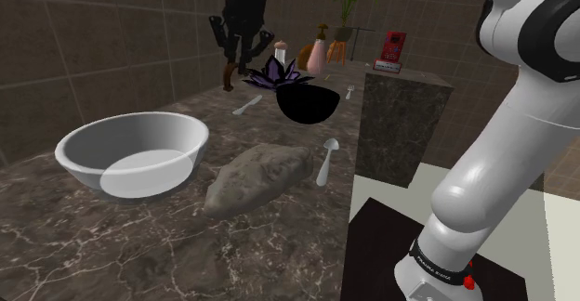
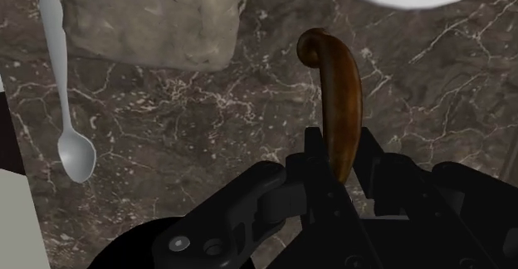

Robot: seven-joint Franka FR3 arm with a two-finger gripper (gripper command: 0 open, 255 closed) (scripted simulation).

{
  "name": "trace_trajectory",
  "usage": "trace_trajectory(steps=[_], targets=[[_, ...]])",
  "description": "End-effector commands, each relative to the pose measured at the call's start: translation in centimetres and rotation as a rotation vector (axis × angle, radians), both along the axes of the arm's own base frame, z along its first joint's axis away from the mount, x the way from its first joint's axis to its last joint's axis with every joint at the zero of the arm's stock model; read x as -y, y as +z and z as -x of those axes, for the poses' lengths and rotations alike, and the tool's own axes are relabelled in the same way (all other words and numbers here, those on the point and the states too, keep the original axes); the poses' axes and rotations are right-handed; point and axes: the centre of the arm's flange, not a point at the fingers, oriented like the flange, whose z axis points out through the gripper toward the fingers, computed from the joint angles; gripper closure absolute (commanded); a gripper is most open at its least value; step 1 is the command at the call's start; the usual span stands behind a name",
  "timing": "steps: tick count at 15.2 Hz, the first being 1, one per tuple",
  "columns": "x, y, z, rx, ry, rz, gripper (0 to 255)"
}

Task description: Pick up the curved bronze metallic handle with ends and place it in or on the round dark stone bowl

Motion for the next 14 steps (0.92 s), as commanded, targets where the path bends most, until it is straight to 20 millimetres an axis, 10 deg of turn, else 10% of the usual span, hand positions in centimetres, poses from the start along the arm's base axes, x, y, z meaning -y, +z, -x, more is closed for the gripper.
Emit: trace_trajectory(steps=[1,3,14], targets=[[-0.1,1.0,0.0,0.0,0.0,0.0,255],[-0.1,1.7,0.0,0.0,0.0,0.0,255],[14.4,2.6,1.1,0.0,0.0,0.0,255]])
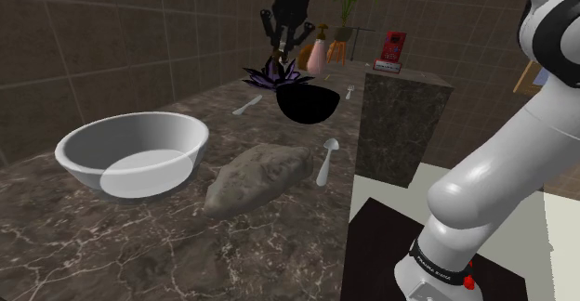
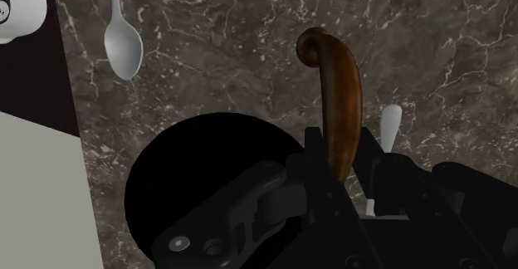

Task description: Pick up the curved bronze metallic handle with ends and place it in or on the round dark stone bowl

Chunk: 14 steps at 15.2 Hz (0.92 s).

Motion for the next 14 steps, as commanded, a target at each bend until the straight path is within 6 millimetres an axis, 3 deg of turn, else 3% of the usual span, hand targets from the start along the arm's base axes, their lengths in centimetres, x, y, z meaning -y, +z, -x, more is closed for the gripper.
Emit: trace_trajectory(steps=[1,9,14], targets=[[2.7,0.3,0.2,0.0,0.002,0.0,255],[13.8,1.0,1.0,0.0,0.002,0.0,255],[13.8,-1.7,1.0,0.0,0.002,0.0,255]])
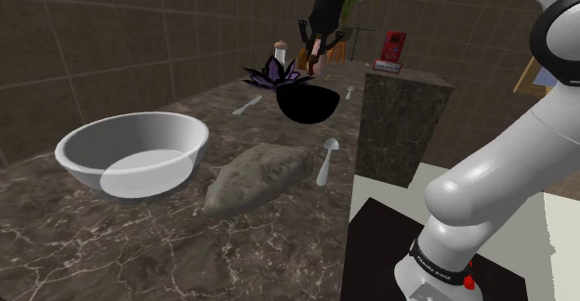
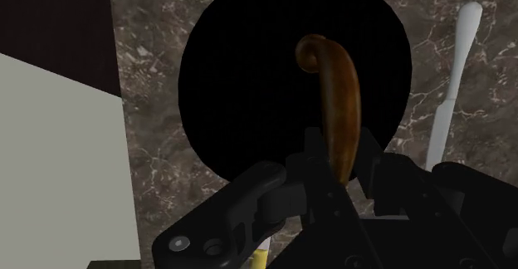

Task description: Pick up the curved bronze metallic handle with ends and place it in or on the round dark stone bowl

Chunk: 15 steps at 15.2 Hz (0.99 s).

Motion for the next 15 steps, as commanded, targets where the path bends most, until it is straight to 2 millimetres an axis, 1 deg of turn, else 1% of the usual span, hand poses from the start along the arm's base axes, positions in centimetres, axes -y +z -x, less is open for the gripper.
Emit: trace_trajectory(steps=[1,11,15], targets=[[0.1,-1.1,-0.1,0.0,0.0,0.0,255],[0.1,-6.3,-0.1,0.0,0.0,0.0,255],[0.1,-6.6,-0.1,0.0,0.0,0.0,255]])
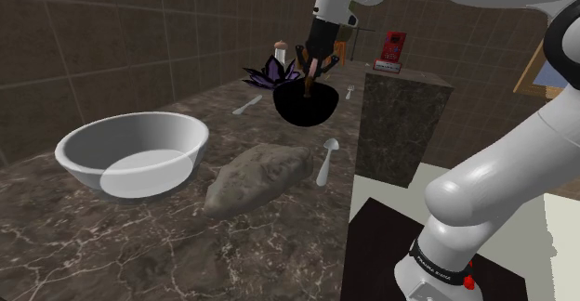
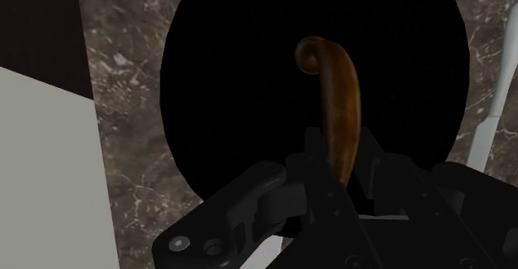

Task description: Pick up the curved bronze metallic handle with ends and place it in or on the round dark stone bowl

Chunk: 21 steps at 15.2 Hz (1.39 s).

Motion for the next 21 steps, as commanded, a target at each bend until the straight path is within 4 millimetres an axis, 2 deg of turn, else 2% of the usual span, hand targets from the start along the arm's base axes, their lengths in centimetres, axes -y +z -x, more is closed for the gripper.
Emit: trace_trajectory(steps=[1,4,5,10,14,21], targets=[[0.0,0.0,0.0,0.0,0.0,0.0,255],[0.0,0.0,0.0,0.0,0.0,0.0,255],[0.0,-0.1,0.0,0.0,0.0,0.0,0],[0.0,0.0,0.0,0.0,0.0,0.0,0],[0.3,4.9,0.6,0.0,0.0,0.0,0],[0.3,4.9,0.6,0.0,0.0,0.0,0]])
